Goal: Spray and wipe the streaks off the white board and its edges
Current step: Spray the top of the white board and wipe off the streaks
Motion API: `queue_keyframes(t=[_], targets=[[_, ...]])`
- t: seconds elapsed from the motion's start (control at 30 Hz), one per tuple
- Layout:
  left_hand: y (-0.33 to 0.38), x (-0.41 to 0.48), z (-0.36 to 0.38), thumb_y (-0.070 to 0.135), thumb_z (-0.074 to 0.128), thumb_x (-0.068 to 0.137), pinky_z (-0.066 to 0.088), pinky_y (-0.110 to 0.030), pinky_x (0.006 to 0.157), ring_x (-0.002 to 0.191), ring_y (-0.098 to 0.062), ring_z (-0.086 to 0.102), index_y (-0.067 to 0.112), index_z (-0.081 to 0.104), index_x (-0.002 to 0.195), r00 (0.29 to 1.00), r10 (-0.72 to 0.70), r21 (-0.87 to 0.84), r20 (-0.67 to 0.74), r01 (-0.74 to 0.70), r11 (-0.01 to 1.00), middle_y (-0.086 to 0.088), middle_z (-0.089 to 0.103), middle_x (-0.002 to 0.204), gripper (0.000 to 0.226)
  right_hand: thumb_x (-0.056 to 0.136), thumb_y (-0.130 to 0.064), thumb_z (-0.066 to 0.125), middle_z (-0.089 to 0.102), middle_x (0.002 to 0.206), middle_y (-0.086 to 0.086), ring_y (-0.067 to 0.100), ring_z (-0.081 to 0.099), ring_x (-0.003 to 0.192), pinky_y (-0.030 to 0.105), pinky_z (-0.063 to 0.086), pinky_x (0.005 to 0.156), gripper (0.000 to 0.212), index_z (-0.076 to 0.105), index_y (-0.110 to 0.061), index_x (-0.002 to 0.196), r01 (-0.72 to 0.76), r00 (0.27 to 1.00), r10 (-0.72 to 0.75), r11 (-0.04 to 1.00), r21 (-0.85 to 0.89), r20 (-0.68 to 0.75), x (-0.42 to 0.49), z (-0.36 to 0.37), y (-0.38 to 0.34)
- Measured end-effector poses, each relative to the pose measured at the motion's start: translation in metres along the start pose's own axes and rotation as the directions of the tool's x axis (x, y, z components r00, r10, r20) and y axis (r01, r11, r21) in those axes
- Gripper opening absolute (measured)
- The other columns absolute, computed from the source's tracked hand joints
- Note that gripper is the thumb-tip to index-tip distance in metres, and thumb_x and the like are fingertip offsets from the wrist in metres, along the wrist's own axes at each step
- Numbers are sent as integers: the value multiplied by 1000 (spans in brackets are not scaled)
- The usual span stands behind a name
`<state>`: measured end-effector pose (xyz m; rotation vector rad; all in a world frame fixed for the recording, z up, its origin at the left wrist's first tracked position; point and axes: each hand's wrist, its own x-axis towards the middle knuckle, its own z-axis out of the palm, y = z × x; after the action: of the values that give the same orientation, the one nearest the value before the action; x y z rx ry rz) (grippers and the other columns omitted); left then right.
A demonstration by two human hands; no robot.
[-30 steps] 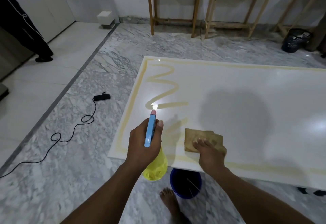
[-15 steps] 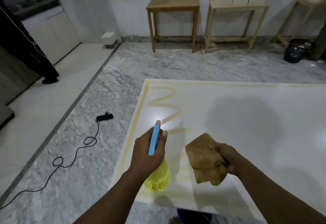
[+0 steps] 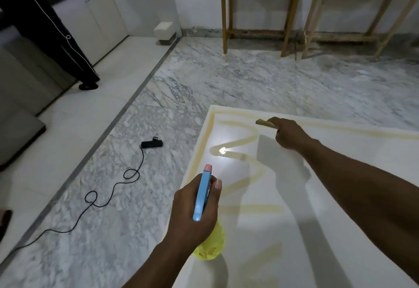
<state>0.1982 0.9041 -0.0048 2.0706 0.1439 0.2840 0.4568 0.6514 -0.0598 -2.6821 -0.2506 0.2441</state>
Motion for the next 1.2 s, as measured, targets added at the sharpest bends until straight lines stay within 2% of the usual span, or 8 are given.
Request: queue_keyframes(t=[0.07,0.13,0.23,0.4,0.67,0.87,1.0,1.2], targets=[[-8,10,3,46,58,101,57,-52,61,63,-32,69,24,62,86,1000,-27,5,-11,27,1000,-10,63,67,27,88,6,41,54,137,14,34,50,119,37,40,89,59,45,-19,142,48,999,-46,993,-107,19,32,22,1],[-12,17,6,45,59,101,57,-52,61,62,-31,69,25,63,87,999,-34,7,-11,34,999,-10,63,67,24,90,2,45,40,152,13,35,39,135,41,38,105,62,37,-15,149,93,983,-54,971,-221,173,49,54,6],[-18,24,10,42,60,103,57,-51,60,62,-31,68,24,63,87,999,-37,-3,-3,37,999,-9,61,68,24,89,-10,48,27,160,9,39,27,144,54,35,109,64,33,-17,151,145,972,-68,926,-349,224,53,105,22],[-22,28,15,41,59,103,57,-51,61,63,-30,69,22,63,86,999,-54,-14,-3,54,998,-7,62,69,25,77,-27,15,43,153,14,38,37,143,62,36,108,76,47,-15,145,255,957,-207,935,-247,205,54,129,52],[-13,11,15,43,59,103,58,-52,62,62,-29,68,20,63,86,999,-44,-21,6,44,999,-6,61,68,29,77,-21,18,45,153,7,31,37,144,63,36,109,75,46,-20,147,336,931,-303,930,-148,205,-21,151,64],[-9,-26,2,43,58,102,56,-52,62,62,-30,69,19,62,84,999,-29,-7,15,29,1000,-9,62,66,31,76,-22,16,28,162,-4,24,21,151,62,28,113,79,29,-34,153,281,943,-245,950,-139,226,-108,162,55],[-9,-66,-14,44,58,102,57,-52,62,62,-30,69,19,63,85,1000,-22,-10,21,23,1000,-9,63,65,31,77,-20,19,15,164,-8,21,7,154,56,13,120,78,30,-30,154,167,964,-139,980,-105,228,-189,152,19],[-6,-137,-45,42,60,104,56,-54,62,63,-35,70,16,62,85,999,-17,-22,37,18,1000,-13,63,66,32,76,-25,8,9,165,-9,18,3,154,50,10,121,81,24,-31,155,124,963,-88,984,-130,254,-310,170,-9]])
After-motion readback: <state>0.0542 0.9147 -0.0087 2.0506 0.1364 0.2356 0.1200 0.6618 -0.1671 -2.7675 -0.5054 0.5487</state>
